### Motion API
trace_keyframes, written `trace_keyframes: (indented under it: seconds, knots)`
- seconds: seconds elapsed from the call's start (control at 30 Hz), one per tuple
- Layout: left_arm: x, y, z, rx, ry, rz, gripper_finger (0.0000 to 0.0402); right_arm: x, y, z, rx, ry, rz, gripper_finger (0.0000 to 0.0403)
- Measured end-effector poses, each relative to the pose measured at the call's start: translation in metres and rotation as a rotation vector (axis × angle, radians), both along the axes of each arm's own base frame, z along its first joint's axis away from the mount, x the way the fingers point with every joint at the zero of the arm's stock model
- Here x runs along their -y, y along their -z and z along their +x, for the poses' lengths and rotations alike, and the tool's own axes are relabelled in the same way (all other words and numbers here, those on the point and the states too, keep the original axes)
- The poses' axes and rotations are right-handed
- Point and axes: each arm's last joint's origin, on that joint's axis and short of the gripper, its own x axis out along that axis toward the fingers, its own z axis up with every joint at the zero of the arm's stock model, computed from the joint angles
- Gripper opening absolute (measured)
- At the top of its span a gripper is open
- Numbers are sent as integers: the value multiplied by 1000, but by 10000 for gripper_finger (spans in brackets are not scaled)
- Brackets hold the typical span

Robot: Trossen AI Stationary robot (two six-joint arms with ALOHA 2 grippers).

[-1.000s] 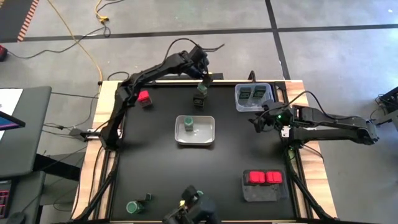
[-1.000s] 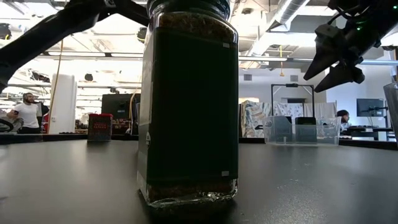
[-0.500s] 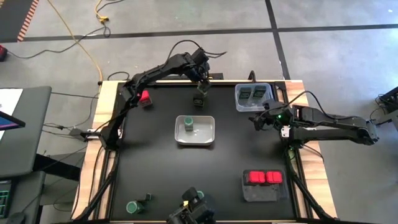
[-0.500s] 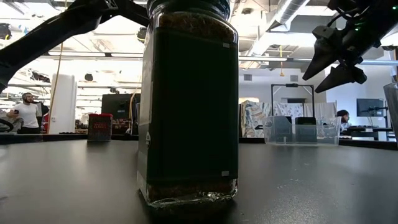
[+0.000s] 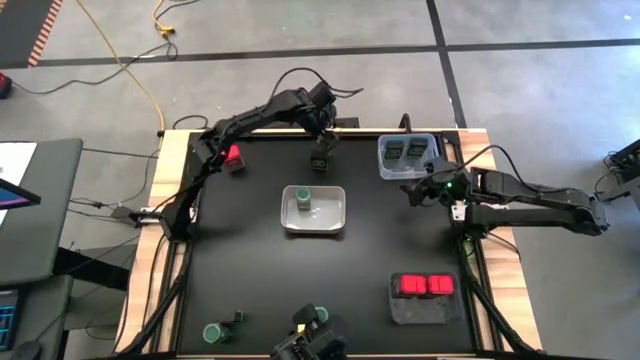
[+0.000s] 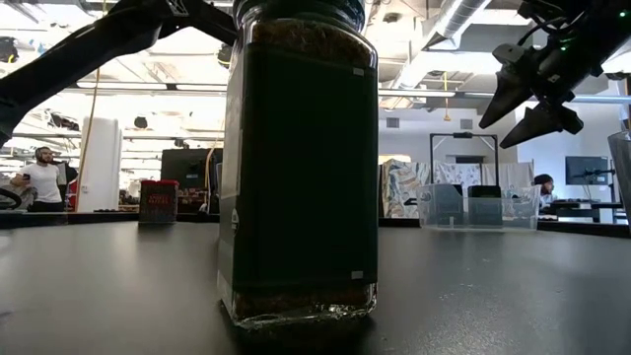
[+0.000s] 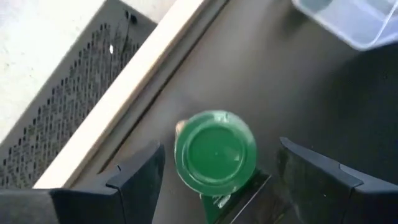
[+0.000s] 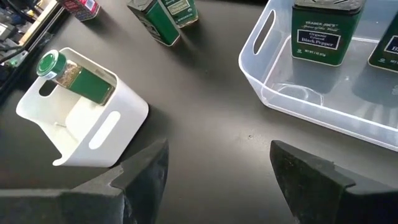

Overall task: Sort spices by type
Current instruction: Put the top green seasoning bottle into the white bin

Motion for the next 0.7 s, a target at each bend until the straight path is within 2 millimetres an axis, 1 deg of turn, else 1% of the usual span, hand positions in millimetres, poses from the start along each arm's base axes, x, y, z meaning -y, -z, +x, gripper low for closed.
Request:
trace_keyframes:
  seconds: [0.13,0.37,0.7]
  knots:
    - [0,10,1,-6,4,-1,290,0,0,0,0,0,0,306]
    - [-1,21,1,-11,6,-1,290,0,0,0,-3,-2,-1,306]
    - [-3,22,2,-10,15,31,290,0,0,0,-4,-2,-1,306]
